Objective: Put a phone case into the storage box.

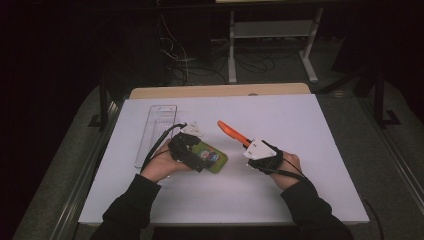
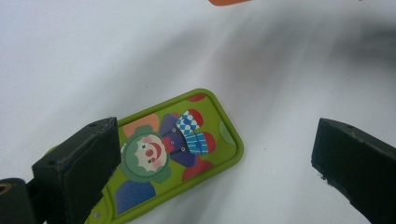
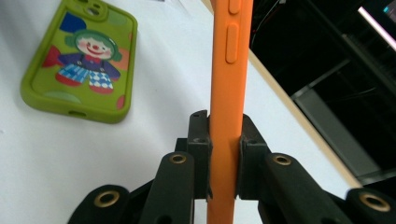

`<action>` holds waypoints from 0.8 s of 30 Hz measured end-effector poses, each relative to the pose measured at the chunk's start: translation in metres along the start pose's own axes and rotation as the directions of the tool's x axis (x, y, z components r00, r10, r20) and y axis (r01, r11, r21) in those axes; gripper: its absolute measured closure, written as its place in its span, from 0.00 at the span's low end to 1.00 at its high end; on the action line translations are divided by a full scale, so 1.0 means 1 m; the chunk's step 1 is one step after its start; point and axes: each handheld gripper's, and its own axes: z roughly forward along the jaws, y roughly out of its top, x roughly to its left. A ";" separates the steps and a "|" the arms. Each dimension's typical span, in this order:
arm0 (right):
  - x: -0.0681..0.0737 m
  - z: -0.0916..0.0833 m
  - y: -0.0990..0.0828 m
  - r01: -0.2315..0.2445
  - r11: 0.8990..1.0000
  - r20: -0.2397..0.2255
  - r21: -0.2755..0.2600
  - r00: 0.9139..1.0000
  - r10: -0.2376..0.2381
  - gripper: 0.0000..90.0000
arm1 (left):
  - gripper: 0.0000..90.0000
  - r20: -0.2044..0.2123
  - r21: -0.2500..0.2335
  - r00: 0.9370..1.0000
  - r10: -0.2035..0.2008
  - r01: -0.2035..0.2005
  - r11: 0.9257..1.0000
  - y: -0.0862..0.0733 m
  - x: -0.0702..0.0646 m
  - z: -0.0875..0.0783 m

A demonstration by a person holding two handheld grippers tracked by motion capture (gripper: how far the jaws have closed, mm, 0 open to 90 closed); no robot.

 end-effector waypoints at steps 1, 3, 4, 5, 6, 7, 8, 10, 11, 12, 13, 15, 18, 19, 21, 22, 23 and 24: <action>-0.001 0.000 0.000 -0.028 1.000 -0.009 0.001 1.000 0.028 0.86 | 0.01 -0.003 -0.001 1.000 0.001 -0.001 1.000 0.000 0.000 0.000; -0.002 0.000 0.000 -0.087 0.996 -0.029 -0.013 0.996 0.087 0.86 | 0.01 -0.004 0.017 1.000 0.018 -0.018 1.000 0.000 0.002 -0.001; -0.003 0.000 0.000 -0.112 0.994 -0.038 -0.014 0.993 0.111 0.86 | 0.01 -0.005 0.013 1.000 0.016 -0.016 1.000 0.000 0.002 -0.001; -0.004 -0.001 0.000 -0.127 0.992 -0.047 -0.014 0.991 0.127 0.86 | 0.01 -0.006 0.016 1.000 0.016 -0.016 1.000 0.000 0.002 -0.001; -0.005 0.000 0.000 -0.142 0.990 -0.057 -0.017 0.988 0.140 0.86 | 0.01 -0.002 0.019 1.000 0.015 -0.015 1.000 0.000 0.002 -0.001; -0.006 0.000 -0.001 -0.165 0.986 -0.066 -0.014 0.984 0.163 0.86 | 0.01 -0.001 0.020 1.000 0.008 -0.008 1.000 0.000 0.002 -0.001; -0.008 0.000 -0.001 -0.171 0.985 -0.074 -0.023 0.983 0.169 0.86 | 0.01 -0.001 0.019 1.000 0.008 -0.008 1.000 0.000 0.002 -0.001; -0.009 0.000 -0.002 -0.235 0.972 -0.104 -0.015 0.967 0.232 0.86 | 0.01 -0.004 0.018 1.000 0.008 -0.008 1.000 0.000 0.002 -0.001; -0.010 0.000 -0.002 -0.254 0.967 -0.116 -0.014 0.961 0.250 0.86 | 0.01 -0.004 0.019 1.000 0.009 -0.009 1.000 0.000 0.002 -0.001; -0.011 0.001 -0.002 -0.273 0.962 -0.127 -0.010 0.955 0.270 0.86 | 0.01 -0.006 0.017 1.000 0.008 -0.008 1.000 0.000 0.002 -0.001; -0.012 0.001 -0.003 -0.296 0.955 -0.137 -0.012 0.947 0.292 0.86 | 0.01 -0.005 0.019 1.000 0.011 -0.011 1.000 0.000 0.002 -0.001; -0.014 0.002 -0.004 -0.327 0.945 -0.155 -0.006 0.934 0.322 0.87 | 0.01 -0.004 0.017 1.000 0.008 -0.008 1.000 0.000 0.002 -0.001; -0.019 0.003 -0.007 -0.385 0.923 -0.180 0.010 0.907 0.380 0.87 | 0.01 -0.005 0.015 1.000 0.010 -0.010 1.000 0.000 0.002 0.000; -0.019 0.003 -0.007 -0.405 0.914 -0.186 0.012 0.898 0.400 0.87 | 0.01 -0.005 0.014 1.000 0.009 -0.009 1.000 0.000 0.002 0.000; -0.022 0.004 -0.009 -0.459 0.888 -0.209 0.021 0.867 0.452 0.87 | 0.01 -0.007 0.007 1.000 -0.001 0.001 1.000 0.000 0.001 0.000; -0.022 0.004 -0.009 -0.480 0.877 -0.221 0.021 0.853 0.472 0.87 | 0.01 -0.007 0.009 1.000 0.000 0.000 1.000 0.000 0.002 0.000; -0.023 0.005 -0.010 -0.488 0.873 -0.227 0.018 0.848 0.479 0.87 | 0.01 -0.007 0.006 1.000 -0.002 0.002 1.000 0.000 0.002 0.000; -0.024 0.005 -0.011 -0.514 0.857 -0.238 0.022 0.830 0.504 0.87 | 0.01 -0.007 0.004 1.000 -0.003 0.003 1.000 0.000 0.002 0.000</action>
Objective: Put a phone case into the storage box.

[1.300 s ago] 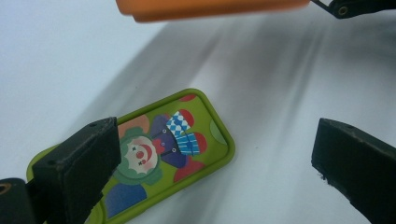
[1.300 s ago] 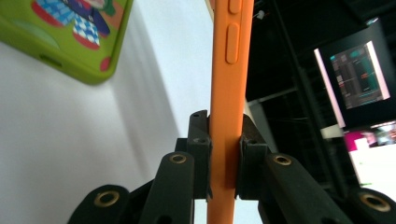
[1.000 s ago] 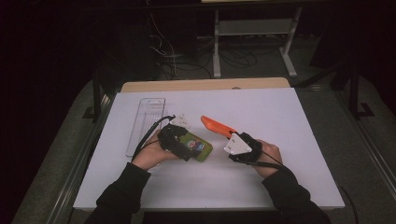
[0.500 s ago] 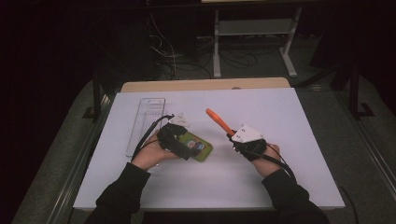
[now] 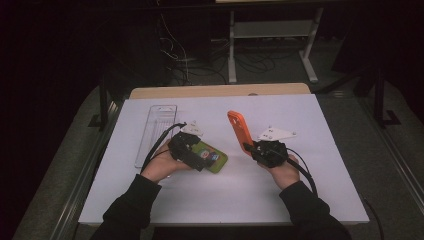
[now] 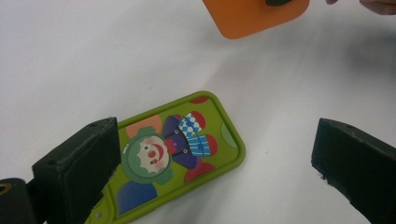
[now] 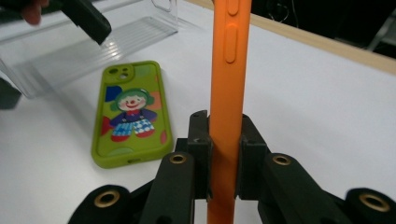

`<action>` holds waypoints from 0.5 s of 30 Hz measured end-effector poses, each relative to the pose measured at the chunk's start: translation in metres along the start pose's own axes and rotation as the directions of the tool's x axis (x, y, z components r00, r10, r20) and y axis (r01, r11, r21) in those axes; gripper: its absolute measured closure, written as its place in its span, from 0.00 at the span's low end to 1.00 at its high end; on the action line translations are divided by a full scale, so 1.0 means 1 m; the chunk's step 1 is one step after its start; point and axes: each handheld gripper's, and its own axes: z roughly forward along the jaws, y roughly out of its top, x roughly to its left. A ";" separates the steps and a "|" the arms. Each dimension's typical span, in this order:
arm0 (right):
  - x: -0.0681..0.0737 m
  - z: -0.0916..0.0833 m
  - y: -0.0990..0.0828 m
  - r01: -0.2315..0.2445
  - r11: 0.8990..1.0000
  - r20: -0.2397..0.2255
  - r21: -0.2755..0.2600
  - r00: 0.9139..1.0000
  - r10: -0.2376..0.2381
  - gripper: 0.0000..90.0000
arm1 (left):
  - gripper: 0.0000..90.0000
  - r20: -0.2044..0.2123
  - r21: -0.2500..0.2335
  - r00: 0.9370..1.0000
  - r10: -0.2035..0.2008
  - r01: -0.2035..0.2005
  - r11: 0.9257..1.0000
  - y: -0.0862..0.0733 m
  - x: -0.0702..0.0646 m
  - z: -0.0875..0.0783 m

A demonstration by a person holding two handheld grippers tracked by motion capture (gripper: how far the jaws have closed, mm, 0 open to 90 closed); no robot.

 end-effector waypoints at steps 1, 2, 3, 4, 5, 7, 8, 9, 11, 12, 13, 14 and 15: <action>-0.001 0.000 0.000 -0.019 1.000 -0.007 -0.002 1.000 0.019 0.87 | 0.01 0.001 -0.001 1.000 -0.001 0.001 1.000 0.000 0.000 0.000; -0.002 0.000 0.000 -0.044 0.999 -0.019 0.001 0.999 0.045 0.87 | 0.01 0.004 0.000 1.000 -0.001 0.001 1.000 0.000 0.000 0.000; -0.003 0.000 -0.001 -0.059 0.998 -0.027 -0.001 0.998 0.059 0.87 | 0.01 0.004 -0.001 1.000 -0.002 0.002 1.000 0.000 0.001 0.000; -0.004 0.001 -0.001 -0.074 0.997 -0.038 -0.004 0.997 0.073 0.87 | 0.01 0.002 -0.004 1.000 -0.002 0.002 1.000 0.000 0.001 0.000; -0.003 0.001 -0.001 -0.080 0.997 -0.050 -0.006 0.996 0.080 0.87 | 0.01 0.005 -0.004 1.000 -0.003 0.003 1.000 0.000 0.001 0.000; -0.002 0.002 -0.001 -0.081 0.997 -0.049 -0.002 0.996 0.080 0.87 | 0.01 0.018 -0.021 0.999 -0.036 0.036 0.999 -0.001 0.000 0.001; -0.001 0.002 -0.001 -0.079 0.997 -0.050 -0.001 0.996 0.079 0.87 | 0.01 0.018 -0.030 0.999 -0.039 0.039 0.999 0.000 0.001 0.000; 0.000 0.003 -0.001 -0.080 0.997 -0.052 0.000 0.995 0.080 0.87 | 0.01 0.018 -0.040 0.999 -0.043 0.044 0.998 0.001 0.002 -0.001; 0.001 0.003 -0.002 -0.085 0.996 -0.056 0.006 0.995 0.085 0.87 | 0.01 0.026 -0.058 0.998 -0.062 0.063 0.996 0.003 0.004 -0.004; 0.002 0.004 -0.002 -0.087 0.996 -0.057 0.005 0.995 0.087 0.87 | 0.01 0.031 -0.071 0.996 -0.080 0.082 0.994 0.003 0.003 -0.004; 0.003 0.005 -0.002 -0.088 0.996 -0.059 0.011 0.994 0.088 0.87 | 0.01 0.030 -0.069 0.996 -0.079 0.080 0.994 0.004 0.004 -0.005; 0.004 0.005 -0.002 -0.088 0.996 -0.059 0.013 0.994 0.089 0.87 | 0.01 0.032 -0.074 0.996 -0.084 0.086 0.994 0.005 0.004 -0.005; 0.004 0.005 -0.002 -0.079 0.997 -0.062 0.011 0.995 0.080 0.87 | 0.01 0.035 -0.083 0.996 -0.081 0.083 0.993 0.006 0.005 -0.005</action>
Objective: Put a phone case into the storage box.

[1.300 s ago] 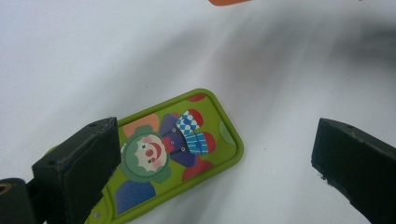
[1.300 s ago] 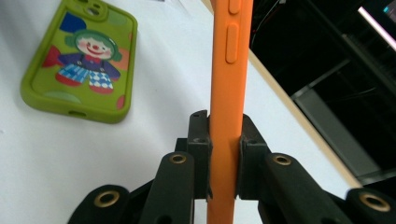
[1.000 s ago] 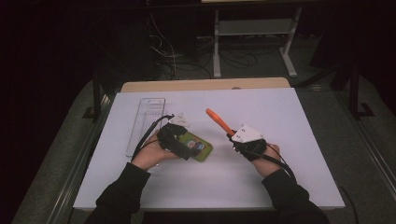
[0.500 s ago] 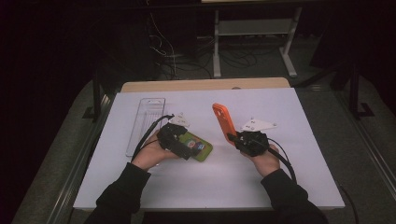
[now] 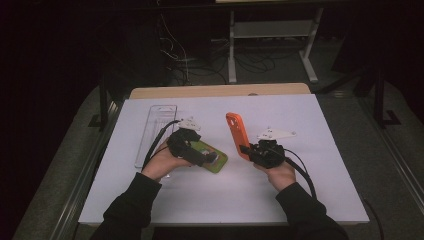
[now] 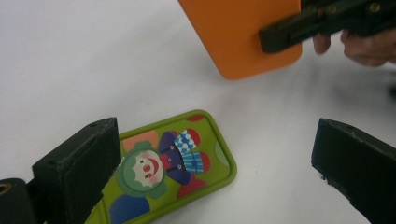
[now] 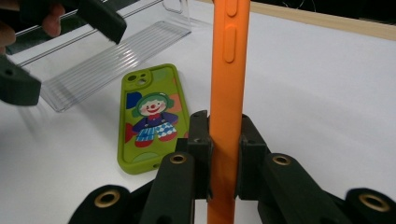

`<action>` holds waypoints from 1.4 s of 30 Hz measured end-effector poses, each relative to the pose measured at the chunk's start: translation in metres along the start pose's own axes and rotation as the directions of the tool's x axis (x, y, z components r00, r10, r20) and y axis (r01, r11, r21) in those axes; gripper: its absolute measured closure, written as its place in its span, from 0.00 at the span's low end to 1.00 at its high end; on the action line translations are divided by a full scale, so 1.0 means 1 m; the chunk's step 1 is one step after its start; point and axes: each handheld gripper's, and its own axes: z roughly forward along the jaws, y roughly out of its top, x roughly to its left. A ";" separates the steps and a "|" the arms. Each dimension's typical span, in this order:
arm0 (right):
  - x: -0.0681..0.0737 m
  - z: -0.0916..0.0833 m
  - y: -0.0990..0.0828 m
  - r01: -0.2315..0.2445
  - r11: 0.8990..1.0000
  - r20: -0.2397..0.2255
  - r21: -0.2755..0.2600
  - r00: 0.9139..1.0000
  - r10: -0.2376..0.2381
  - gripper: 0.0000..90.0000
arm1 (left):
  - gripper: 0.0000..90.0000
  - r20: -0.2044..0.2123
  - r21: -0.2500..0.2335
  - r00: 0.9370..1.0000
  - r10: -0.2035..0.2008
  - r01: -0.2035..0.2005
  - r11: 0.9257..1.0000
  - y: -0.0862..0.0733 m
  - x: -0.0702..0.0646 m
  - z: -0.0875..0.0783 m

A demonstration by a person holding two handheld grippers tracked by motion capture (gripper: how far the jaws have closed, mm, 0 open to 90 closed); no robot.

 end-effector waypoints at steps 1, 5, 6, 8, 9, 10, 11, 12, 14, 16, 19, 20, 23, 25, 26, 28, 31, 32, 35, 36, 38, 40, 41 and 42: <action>0.001 0.000 0.000 -0.008 1.000 -0.001 0.000 1.000 0.008 0.87 | 0.01 0.005 -0.007 1.000 -0.007 0.007 1.000 0.001 0.000 -0.001; 0.003 0.001 0.000 0.003 1.000 -0.005 -0.008 1.000 -0.003 0.87 | 0.01 0.022 -0.059 0.999 -0.040 0.041 0.997 0.007 0.002 -0.004; 0.004 0.001 0.000 0.002 1.000 -0.004 -0.008 1.000 -0.002 0.87 | 0.01 0.024 -0.073 0.998 -0.051 0.053 0.996 0.008 0.003 -0.004; 0.005 0.001 0.000 -0.006 1.000 -0.010 -0.008 1.000 0.006 0.87 | 0.01 0.034 -0.086 0.997 -0.069 0.071 0.994 0.011 0.005 -0.004; 0.006 0.001 0.000 -0.002 1.000 -0.009 -0.010 1.000 0.001 0.87 | 0.01 0.044 -0.093 0.996 -0.073 0.077 0.993 0.014 0.007 -0.004; 0.006 0.001 0.000 -0.001 1.000 -0.011 -0.013 1.000 0.001 0.87 | 0.01 0.048 -0.095 0.996 -0.075 0.079 0.992 0.017 0.008 -0.004; 0.006 0.002 0.000 -0.004 1.000 -0.013 -0.014 1.000 0.004 0.87 | 0.01 0.051 -0.095 0.996 -0.073 0.078 0.992 0.020 0.008 -0.004; 0.007 0.002 0.000 -0.005 1.000 -0.017 -0.013 1.000 0.005 0.87 | 0.01 0.055 -0.099 0.996 -0.074 0.079 0.992 0.022 0.009 -0.004; 0.007 0.003 0.000 0.013 1.000 -0.014 -0.022 1.000 -0.013 0.87 | 0.01 0.065 -0.105 0.995 -0.077 0.084 0.991 0.029 0.010 -0.004; 0.010 0.003 0.000 0.008 1.000 -0.015 -0.020 1.000 -0.008 0.87 | 0.01 0.078 -0.126 0.993 -0.090 0.099 0.987 0.035 0.012 -0.004; 0.012 0.004 0.000 0.015 0.999 -0.022 -0.033 1.000 -0.016 0.87 | 0.01 0.094 -0.135 0.991 -0.097 0.109 0.985 0.041 0.015 -0.004; 0.014 0.004 0.000 0.017 0.999 -0.023 -0.033 1.000 -0.018 0.87 | 0.01 0.097 -0.135 0.990 -0.100 0.113 0.984 0.043 0.016 -0.004; 0.016 0.004 0.000 0.020 0.999 -0.031 -0.039 0.999 -0.021 0.87 | 0.01 0.108 -0.144 0.989 -0.104 0.119 0.982 0.047 0.017 -0.003; 0.018 0.005 0.001 0.028 0.999 -0.033 -0.042 0.999 -0.029 0.87 | 0.00 0.112 -0.149 0.988 -0.106 0.122 0.981 0.049 0.017 -0.002; 0.018 0.005 0.001 0.028 0.999 -0.037 -0.043 0.999 -0.030 0.87 | 0.00 0.114 -0.149 0.988 -0.103 0.119 0.982 0.050 0.016 -0.001; 0.019 0.005 0.001 0.031 0.998 -0.039 -0.048 0.999 -0.033 0.87 | 0.00 0.114 -0.150 0.988 -0.101 0.118 0.982 0.052 0.015 0.001; 0.020 0.004 0.002 0.030 0.998 -0.047 -0.054 0.998 -0.033 0.87 | 0.00 0.115 -0.158 0.989 -0.097 0.115 0.981 0.053 0.014 0.005; 0.020 0.004 0.002 0.033 0.998 -0.049 -0.059 0.998 -0.036 0.87 | 0.00 0.114 -0.163 0.988 -0.102 0.120 0.979 0.053 0.014 0.007; 0.021 0.003 0.002 0.034 0.997 -0.052 -0.064 0.998 -0.038 0.87 | 0.00 0.115 -0.169 0.988 -0.104 0.122 0.978 0.054 0.013 0.010; 0.022 0.003 0.003 0.032 0.997 -0.054 -0.066 0.998 -0.036 0.87 | 0.00 0.117 -0.168 0.988 -0.104 0.123 0.978 0.054 0.012 0.012; 0.023 0.003 0.003 0.028 0.997 -0.061 -0.067 0.998 -0.032 0.87 | 0.00 0.120 -0.173 0.987 -0.103 0.123 0.977 0.055 0.011 0.014; 0.023 0.003 0.003 0.035 0.997 -0.063 -0.070 0.997 -0.040 0.87 | 0.00 0.121 -0.176 0.988 -0.101 0.121 0.977 0.055 0.010 0.016; 0.024 0.003 0.003 0.034 0.997 -0.067 -0.075 0.997 -0.039 0.87 | 0.00 0.120 -0.176 0.988 -0.096 0.116 0.978 0.055 0.010 0.017; 0.024 0.003 0.003 0.036 0.996 -0.069 -0.077 0.997 -0.042 0.87 | 0.00 0.121 -0.176 0.988 -0.094 0.114 0.978 0.056 0.009 0.018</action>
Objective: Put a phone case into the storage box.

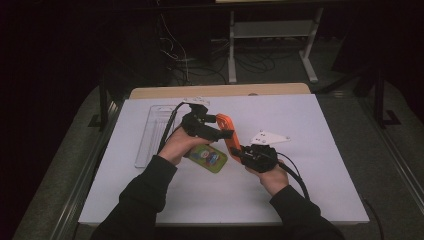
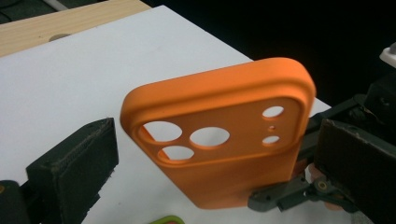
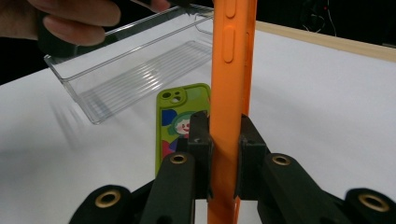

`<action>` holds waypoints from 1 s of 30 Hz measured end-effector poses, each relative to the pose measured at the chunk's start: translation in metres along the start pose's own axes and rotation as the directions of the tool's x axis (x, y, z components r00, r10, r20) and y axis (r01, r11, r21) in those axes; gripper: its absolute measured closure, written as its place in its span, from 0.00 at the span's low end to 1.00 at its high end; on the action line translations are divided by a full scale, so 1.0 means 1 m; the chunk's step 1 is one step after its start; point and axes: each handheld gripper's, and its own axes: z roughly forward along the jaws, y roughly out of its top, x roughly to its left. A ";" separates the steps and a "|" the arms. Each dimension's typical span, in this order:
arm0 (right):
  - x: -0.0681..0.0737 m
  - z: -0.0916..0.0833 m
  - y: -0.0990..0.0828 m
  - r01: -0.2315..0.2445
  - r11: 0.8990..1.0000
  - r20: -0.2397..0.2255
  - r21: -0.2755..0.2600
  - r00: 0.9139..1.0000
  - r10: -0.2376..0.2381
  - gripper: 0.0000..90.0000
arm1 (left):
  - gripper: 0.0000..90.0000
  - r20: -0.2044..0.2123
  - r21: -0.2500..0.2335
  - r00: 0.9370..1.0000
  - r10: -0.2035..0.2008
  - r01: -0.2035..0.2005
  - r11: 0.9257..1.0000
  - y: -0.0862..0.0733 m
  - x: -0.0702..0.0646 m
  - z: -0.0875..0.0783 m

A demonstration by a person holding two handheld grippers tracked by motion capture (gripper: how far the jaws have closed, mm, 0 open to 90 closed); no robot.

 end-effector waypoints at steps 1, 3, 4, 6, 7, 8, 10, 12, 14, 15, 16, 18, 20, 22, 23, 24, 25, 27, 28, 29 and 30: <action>0.001 0.000 0.000 0.000 1.000 -0.003 0.000 1.000 0.000 0.87 | 0.00 0.003 0.002 1.000 0.005 -0.005 1.000 0.000 0.000 0.001; 0.001 0.000 0.000 -0.002 1.000 -0.006 0.000 1.000 0.002 0.87 | 0.00 0.007 -0.001 1.000 -0.002 0.002 1.000 0.000 -0.001 0.003; 0.002 0.001 0.000 -0.005 1.000 -0.008 0.002 1.000 0.005 0.87 | 0.00 0.010 -0.006 1.000 -0.003 0.003 1.000 0.000 -0.002 0.004; 0.002 0.001 0.000 -0.002 1.000 -0.008 0.005 1.000 0.002 0.87 | 0.00 0.012 -0.013 1.000 -0.004 0.004 1.000 0.001 -0.003 0.005; 0.002 0.001 0.000 -0.001 1.000 -0.009 0.004 1.000 0.001 0.87 | 0.00 0.010 -0.014 1.000 -0.004 0.005 1.000 0.001 -0.004 0.006; 0.002 0.001 0.000 -0.001 1.000 -0.009 0.004 1.000 0.001 0.87 | 0.00 0.009 -0.014 1.000 -0.006 0.006 1.000 0.001 -0.004 0.006; 0.002 0.001 0.000 -0.001 1.000 -0.008 0.005 1.000 0.001 0.87 | 0.00 0.008 -0.012 1.000 -0.005 0.005 1.000 0.001 -0.003 0.005; 0.001 0.001 0.000 0.002 1.000 -0.008 0.005 1.000 -0.002 0.87 | 0.01 0.001 -0.022 1.000 -0.009 0.009 1.000 0.001 -0.003 0.005; 0.002 0.002 -0.001 -0.005 1.000 -0.010 0.011 1.000 0.005 0.87 | 0.04 0.002 -0.030 1.000 -0.021 0.021 0.999 0.001 -0.003 0.005; 0.002 0.002 -0.001 -0.007 1.000 -0.011 0.010 1.000 0.007 0.87 | 0.05 0.004 -0.033 1.000 -0.028 0.028 0.999 0.001 -0.003 0.005; 0.003 0.002 -0.001 -0.008 1.000 -0.012 0.011 1.000 0.008 0.87 | 0.05 0.002 -0.038 1.000 -0.028 0.028 0.999 0.001 -0.003 0.005; 0.003 0.003 -0.001 -0.006 1.000 -0.012 0.009 1.000 0.006 0.87 | 0.06 0.002 -0.042 1.000 -0.031 0.031 0.999 0.001 -0.003 0.006; 0.003 0.004 -0.002 -0.008 1.000 -0.014 0.016 1.000 0.008 0.87 | 0.07 0.004 -0.045 1.000 -0.030 0.030 0.999 0.002 -0.003 0.006; 0.003 0.005 -0.002 -0.010 1.000 -0.013 0.021 1.000 0.010 0.87 | 0.08 0.002 -0.048 1.000 -0.028 0.028 0.998 0.002 -0.004 0.006; 0.003 0.005 -0.002 -0.009 1.000 -0.013 0.019 1.000 0.009 0.87 | 0.09 0.002 -0.053 1.000 -0.029 0.029 0.998 0.002 -0.004 0.006; 0.003 0.006 -0.003 -0.008 1.000 -0.013 0.019 1.000 0.008 0.87 | 0.12 0.001 -0.055 1.000 -0.027 0.027 0.998 0.002 -0.004 0.005; 0.003 0.006 -0.003 -0.011 1.000 -0.014 0.022 1.000 0.011 0.87 | 0.14 0.003 -0.060 1.000 -0.025 0.025 0.998 0.003 -0.003 0.005; 0.003 0.006 -0.003 -0.011 1.000 -0.016 0.024 1.000 0.012 0.87 | 0.15 0.006 -0.062 1.000 -0.027 0.027 0.998 0.003 -0.003 0.005; 0.003 0.006 -0.003 -0.012 1.000 -0.017 0.025 1.000 0.013 0.87 | 0.15 0.007 -0.063 1.000 -0.025 0.025 0.998 0.002 -0.004 0.005; 0.004 0.006 -0.003 -0.014 1.000 -0.019 0.026 1.000 0.015 0.87 | 0.15 0.007 -0.061 1.000 -0.023 0.023 0.998 0.002 -0.004 0.005; 0.004 0.007 -0.003 -0.015 0.999 -0.021 0.029 1.000 0.016 0.87 | 0.15 0.007 -0.062 1.000 -0.016 0.016 0.998 0.003 -0.004 0.005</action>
